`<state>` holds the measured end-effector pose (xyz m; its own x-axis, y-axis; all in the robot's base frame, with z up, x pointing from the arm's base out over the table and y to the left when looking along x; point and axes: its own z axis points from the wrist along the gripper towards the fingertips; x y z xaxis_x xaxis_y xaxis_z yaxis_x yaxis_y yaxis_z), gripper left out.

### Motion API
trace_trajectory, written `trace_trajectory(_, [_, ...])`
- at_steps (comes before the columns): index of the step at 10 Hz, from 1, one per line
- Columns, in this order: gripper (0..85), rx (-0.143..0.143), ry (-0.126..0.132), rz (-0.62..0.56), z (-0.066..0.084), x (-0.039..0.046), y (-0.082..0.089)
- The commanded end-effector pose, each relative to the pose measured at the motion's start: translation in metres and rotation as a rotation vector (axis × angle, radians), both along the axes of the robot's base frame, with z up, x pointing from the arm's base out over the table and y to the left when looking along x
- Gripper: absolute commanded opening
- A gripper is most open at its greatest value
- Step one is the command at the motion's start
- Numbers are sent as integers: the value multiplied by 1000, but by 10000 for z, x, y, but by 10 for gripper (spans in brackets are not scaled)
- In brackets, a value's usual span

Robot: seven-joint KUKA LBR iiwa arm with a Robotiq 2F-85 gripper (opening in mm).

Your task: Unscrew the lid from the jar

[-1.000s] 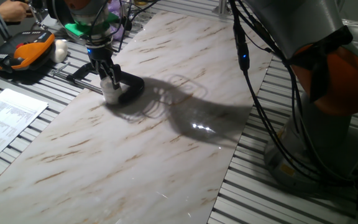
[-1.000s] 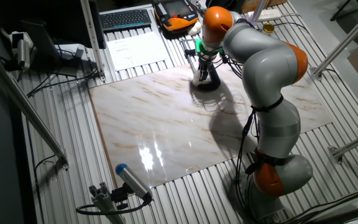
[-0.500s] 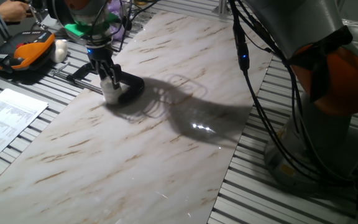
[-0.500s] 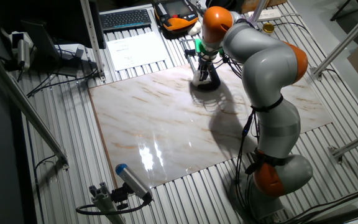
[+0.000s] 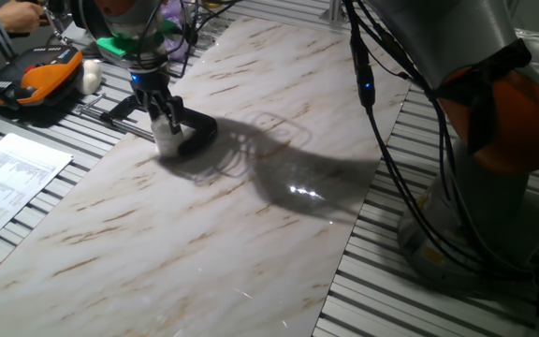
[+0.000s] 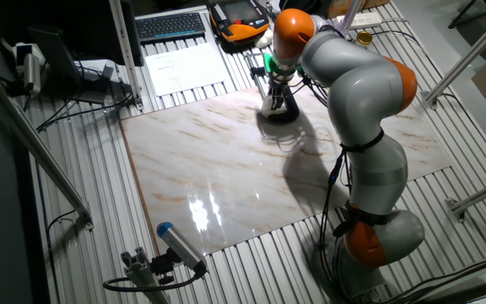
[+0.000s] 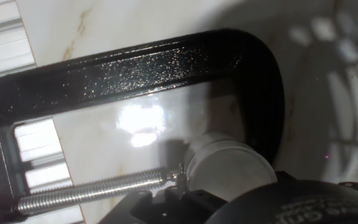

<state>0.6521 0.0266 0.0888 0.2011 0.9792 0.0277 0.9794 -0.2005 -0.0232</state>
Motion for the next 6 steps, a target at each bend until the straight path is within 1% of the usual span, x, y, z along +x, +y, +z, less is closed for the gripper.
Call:
trace_trajectory(1, [510, 0, -4, 14, -5, 2, 1])
trace_trajectory(4, [510, -10, -2, 54, -5, 2, 1])
trace_trajectory(6, [510, -10, -7, 76, -6, 4, 3])
